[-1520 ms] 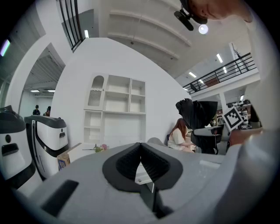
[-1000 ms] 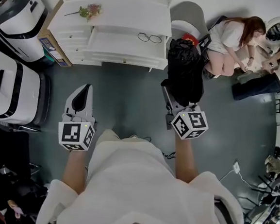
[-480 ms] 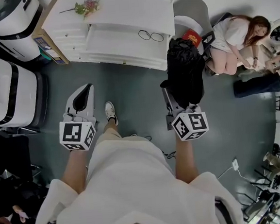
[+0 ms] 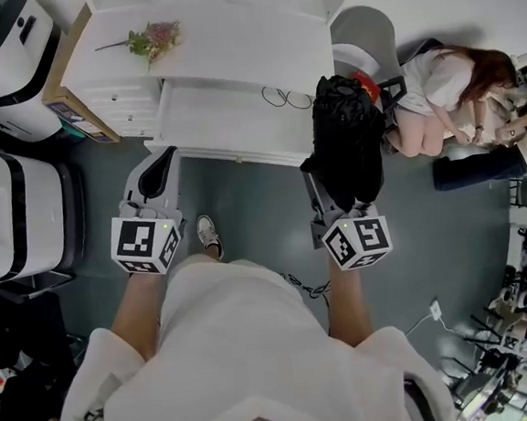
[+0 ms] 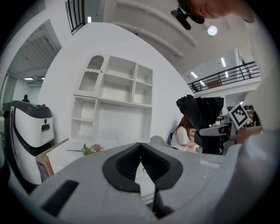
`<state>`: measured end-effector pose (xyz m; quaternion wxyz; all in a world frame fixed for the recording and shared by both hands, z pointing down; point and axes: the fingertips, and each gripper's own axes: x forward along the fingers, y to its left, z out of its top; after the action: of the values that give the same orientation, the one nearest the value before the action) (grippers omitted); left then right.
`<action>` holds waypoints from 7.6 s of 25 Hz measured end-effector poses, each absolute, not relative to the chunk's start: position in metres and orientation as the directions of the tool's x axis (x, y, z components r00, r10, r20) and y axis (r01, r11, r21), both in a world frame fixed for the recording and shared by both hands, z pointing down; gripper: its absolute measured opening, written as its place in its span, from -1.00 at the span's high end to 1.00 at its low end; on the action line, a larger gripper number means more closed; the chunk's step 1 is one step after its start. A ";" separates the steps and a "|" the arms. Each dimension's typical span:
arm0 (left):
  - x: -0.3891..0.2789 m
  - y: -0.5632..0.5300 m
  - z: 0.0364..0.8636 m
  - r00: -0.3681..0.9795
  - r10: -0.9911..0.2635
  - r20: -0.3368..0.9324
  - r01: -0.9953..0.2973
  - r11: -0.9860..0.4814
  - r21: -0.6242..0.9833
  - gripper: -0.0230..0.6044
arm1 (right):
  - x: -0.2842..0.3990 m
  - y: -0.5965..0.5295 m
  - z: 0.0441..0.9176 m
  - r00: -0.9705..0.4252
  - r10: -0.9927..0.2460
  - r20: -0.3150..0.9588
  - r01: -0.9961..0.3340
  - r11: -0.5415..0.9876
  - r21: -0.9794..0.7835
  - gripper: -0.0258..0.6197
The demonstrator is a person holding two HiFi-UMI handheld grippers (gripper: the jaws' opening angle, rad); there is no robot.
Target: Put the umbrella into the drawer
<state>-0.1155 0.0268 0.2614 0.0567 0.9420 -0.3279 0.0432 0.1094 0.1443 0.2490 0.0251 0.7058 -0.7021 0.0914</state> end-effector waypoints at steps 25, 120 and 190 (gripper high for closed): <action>-0.029 -0.095 0.263 0.756 -0.629 0.181 -0.648 -0.759 0.071 0.88 | 0.184 0.018 0.276 -0.104 -0.957 0.272 -0.990 0.075 -0.117 0.11; -0.021 -0.099 0.498 0.641 -0.595 0.485 -0.763 -0.565 0.315 0.88 | 0.103 -0.089 0.655 -0.392 -0.376 0.840 -0.683 0.730 0.008 0.10; -0.035 -0.092 0.474 0.750 -0.508 0.423 -0.638 -0.725 0.259 0.88 | 0.099 -0.093 0.617 -0.216 -0.519 0.827 -0.663 0.700 0.266 -0.05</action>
<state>-0.0349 -0.0915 0.4736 0.1979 0.9142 -0.3133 0.1638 0.0994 -0.0930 0.6169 0.4972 0.3806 -0.7763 0.0727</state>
